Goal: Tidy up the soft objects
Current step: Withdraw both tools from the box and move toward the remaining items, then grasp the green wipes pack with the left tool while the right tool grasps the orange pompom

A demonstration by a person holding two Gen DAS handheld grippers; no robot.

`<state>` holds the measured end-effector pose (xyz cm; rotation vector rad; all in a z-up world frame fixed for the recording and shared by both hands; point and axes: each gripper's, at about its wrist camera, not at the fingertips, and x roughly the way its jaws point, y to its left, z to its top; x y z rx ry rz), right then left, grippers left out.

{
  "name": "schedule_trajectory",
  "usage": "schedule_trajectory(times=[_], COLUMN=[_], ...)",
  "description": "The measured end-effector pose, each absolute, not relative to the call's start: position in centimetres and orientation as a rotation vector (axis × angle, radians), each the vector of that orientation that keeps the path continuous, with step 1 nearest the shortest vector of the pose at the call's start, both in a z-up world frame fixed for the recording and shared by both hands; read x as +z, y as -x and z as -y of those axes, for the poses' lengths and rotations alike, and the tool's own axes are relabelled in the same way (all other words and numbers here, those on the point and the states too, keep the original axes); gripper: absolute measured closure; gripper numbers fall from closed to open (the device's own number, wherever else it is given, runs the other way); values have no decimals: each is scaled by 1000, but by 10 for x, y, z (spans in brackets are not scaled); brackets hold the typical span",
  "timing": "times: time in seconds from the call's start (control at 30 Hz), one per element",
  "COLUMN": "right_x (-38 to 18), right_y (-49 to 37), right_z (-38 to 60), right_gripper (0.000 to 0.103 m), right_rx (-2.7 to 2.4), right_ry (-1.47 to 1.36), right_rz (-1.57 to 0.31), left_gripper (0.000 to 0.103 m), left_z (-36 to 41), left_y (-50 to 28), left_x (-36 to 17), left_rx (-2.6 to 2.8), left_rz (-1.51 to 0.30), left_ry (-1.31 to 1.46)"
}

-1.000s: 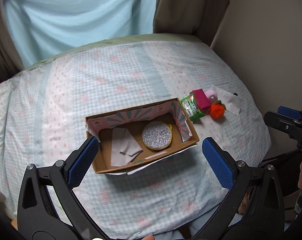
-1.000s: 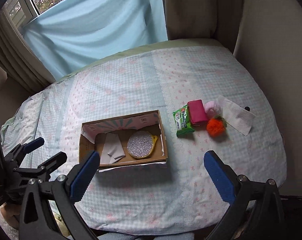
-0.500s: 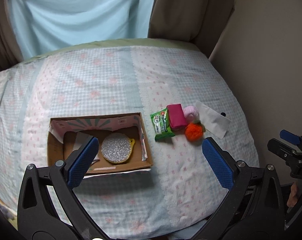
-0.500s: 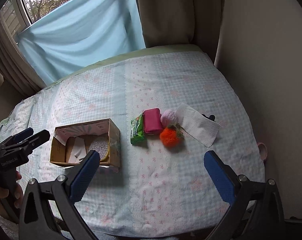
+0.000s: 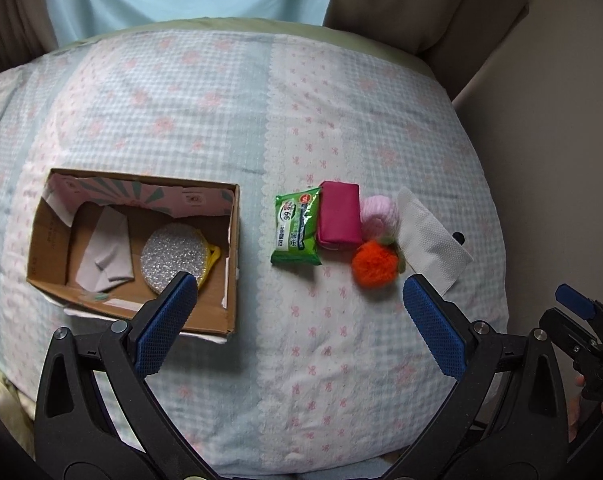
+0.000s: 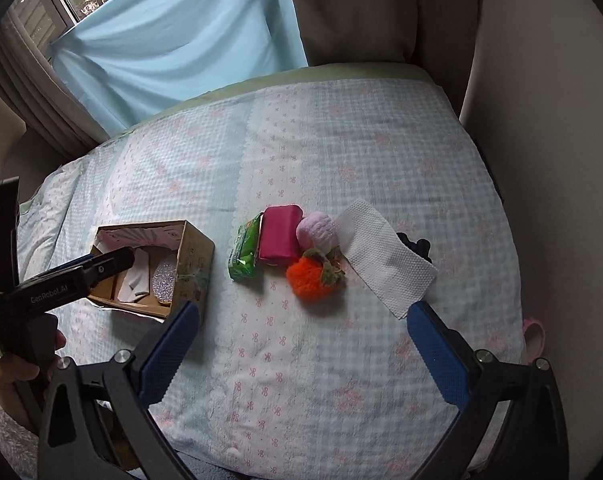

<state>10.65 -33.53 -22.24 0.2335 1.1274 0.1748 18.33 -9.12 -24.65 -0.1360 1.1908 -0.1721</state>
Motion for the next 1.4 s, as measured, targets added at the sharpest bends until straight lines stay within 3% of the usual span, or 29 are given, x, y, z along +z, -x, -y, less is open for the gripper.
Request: schedule_trajectory(times=[0.43, 0.57, 0.8, 0.9, 1.07, 1.4], right_x=[-309, -340, -388, -406, -431, -459], right_y=[-155, -171, -190, -194, -201, -213], right_z=[342, 339, 327, 321, 313, 309], right_gripper=[0, 0, 0, 0, 6, 21], right_rx=[205, 203, 221, 228, 233, 234], right_ry=[-363, -366, -347, -336, -347, -359], right_rz=[-1274, -1317, -1395, -1417, -1442, -1466], left_gripper=[3, 13, 18, 25, 33, 34], left_z=[136, 143, 145, 145, 141, 123], left_y=[-261, -283, -303, -313, -321, -326], left_x=[-330, -367, -409, -427, -450, -478], left_rx=[-256, -227, -89, -67, -72, -180], left_rz=[-1364, -1412, -1416, -1444, -1479, -1496], left_ry=[160, 222, 178, 141, 137, 245])
